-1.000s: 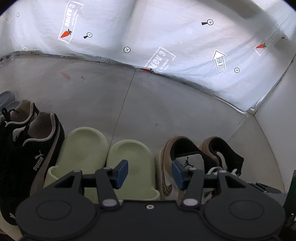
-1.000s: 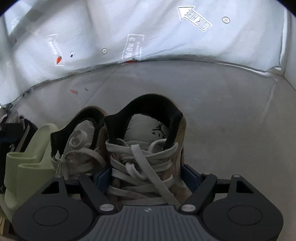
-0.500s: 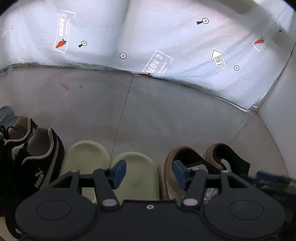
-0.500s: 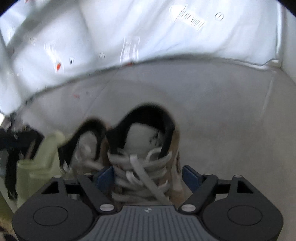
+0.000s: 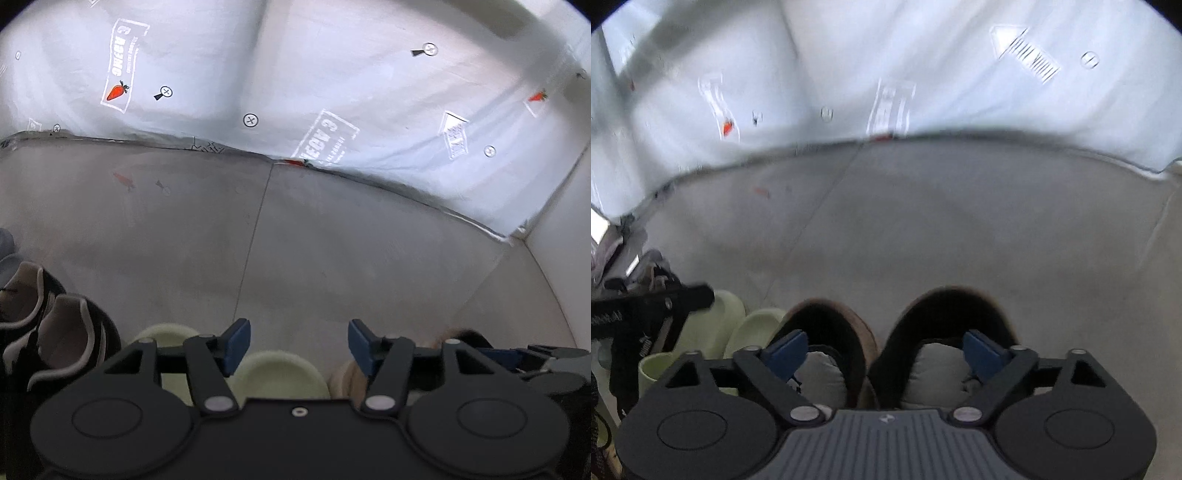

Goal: Organize scattered shoes
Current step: 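Grasp both tan sneakers together by their heels with the right tool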

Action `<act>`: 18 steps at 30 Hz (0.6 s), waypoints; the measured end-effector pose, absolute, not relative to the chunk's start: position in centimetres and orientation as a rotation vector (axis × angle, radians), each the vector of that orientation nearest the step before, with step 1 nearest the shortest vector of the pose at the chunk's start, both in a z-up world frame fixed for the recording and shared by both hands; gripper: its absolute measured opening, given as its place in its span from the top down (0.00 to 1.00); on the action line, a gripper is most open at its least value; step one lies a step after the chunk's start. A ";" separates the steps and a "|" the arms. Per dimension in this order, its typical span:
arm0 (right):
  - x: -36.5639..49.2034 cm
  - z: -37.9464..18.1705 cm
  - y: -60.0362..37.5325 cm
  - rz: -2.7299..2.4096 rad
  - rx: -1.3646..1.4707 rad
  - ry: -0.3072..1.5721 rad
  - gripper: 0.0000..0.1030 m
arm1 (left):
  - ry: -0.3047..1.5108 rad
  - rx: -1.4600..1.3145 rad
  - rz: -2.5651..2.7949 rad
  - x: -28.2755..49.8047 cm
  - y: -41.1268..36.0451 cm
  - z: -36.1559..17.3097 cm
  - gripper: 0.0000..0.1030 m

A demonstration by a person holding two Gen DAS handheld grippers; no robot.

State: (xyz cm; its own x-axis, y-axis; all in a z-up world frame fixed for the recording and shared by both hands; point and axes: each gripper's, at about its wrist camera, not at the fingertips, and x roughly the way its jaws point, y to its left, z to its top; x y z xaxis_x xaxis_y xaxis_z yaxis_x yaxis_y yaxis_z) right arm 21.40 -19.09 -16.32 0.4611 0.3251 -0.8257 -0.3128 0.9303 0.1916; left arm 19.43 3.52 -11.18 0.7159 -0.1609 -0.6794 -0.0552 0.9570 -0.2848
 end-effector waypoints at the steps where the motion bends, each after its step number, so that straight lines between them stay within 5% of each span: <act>1: 21.7 -16.4 -18.7 0.392 -0.001 1.023 0.14 | 0.784 -0.306 -0.062 20.1 3.7 -11.4 0.42; 8: 26.2 -19.3 -15.4 0.320 -0.075 1.221 0.17 | 0.849 -0.315 -0.101 22.3 3.6 -13.5 0.42; 14: 25.2 -21.0 -13.5 0.266 -0.139 1.131 0.14 | 0.872 -0.322 -0.095 22.9 4.0 -14.6 0.42; 18: 23.9 -20.8 -14.4 0.270 -0.108 1.047 0.20 | 0.855 -0.321 -0.089 22.7 4.1 -14.3 0.42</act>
